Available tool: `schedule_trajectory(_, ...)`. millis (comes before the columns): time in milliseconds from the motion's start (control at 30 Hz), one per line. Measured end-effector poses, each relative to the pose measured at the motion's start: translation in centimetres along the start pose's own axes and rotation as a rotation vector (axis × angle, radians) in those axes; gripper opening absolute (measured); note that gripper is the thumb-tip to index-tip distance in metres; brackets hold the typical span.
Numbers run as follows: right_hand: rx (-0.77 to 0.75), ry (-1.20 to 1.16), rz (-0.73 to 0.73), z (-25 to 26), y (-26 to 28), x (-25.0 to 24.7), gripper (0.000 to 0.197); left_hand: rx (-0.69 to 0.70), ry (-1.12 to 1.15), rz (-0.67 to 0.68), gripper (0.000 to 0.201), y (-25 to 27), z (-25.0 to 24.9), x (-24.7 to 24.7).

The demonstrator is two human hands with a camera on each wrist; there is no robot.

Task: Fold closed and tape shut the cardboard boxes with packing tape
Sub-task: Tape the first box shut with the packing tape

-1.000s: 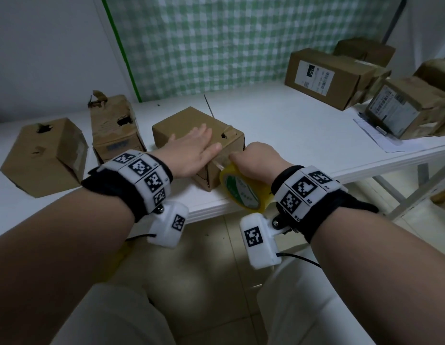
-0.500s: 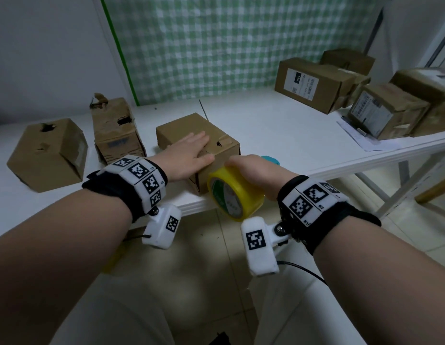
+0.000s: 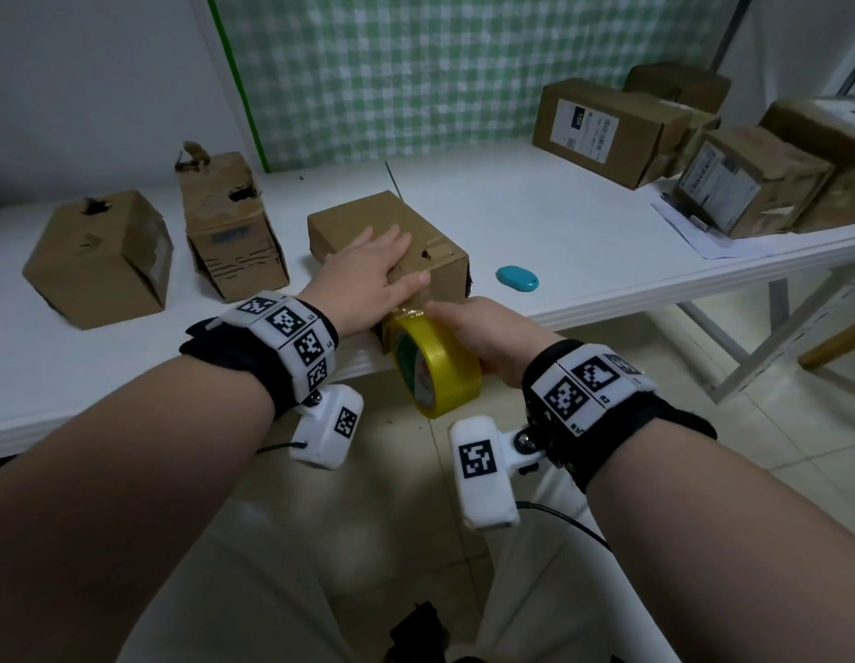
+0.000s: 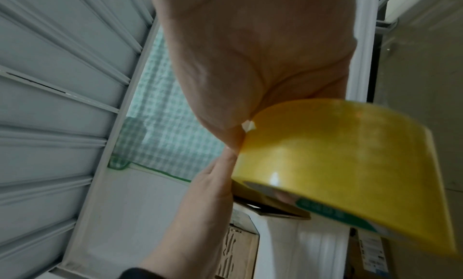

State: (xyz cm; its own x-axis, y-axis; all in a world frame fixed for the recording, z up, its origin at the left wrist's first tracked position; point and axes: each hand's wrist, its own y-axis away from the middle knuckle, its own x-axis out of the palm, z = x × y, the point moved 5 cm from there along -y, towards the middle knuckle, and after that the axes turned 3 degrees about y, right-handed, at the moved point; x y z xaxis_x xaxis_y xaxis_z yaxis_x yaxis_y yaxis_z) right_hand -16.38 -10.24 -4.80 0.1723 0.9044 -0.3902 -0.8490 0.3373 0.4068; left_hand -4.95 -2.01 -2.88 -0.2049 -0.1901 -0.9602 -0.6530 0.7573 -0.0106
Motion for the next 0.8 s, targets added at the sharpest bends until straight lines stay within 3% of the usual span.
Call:
schedule_trajectory(433,-0.040,0.291,-0.043,1.0,-1.5,-0.4,0.049,0.008,-0.062,-0.034,0.075,-0.1,-0.2,0.6)
schedule_trajectory(533,-0.041,0.168,-0.016,0.3,-1.9,-0.6,0.044,0.009,-0.053,-0.038,0.075,-0.2,-0.1,0.6)
schedule_trajectory(600,-0.032,-0.022,-0.029,-0.2,-2.0,-1.1,0.028,0.016,-0.037,-0.036,0.076,-0.3,-0.1,0.4)
schedule_trajectory(700,-0.060,-0.129,-0.230,-1.5,-3.4,-3.4,0.023,0.026,-0.007,-0.014,0.078,-0.7,0.1,0.0)
schedule_trajectory(800,-0.137,0.109,-0.537,-2.2,-5.3,-6.7,0.022,0.036,0.039,0.012,0.080,-1.5,0.9,-0.4)
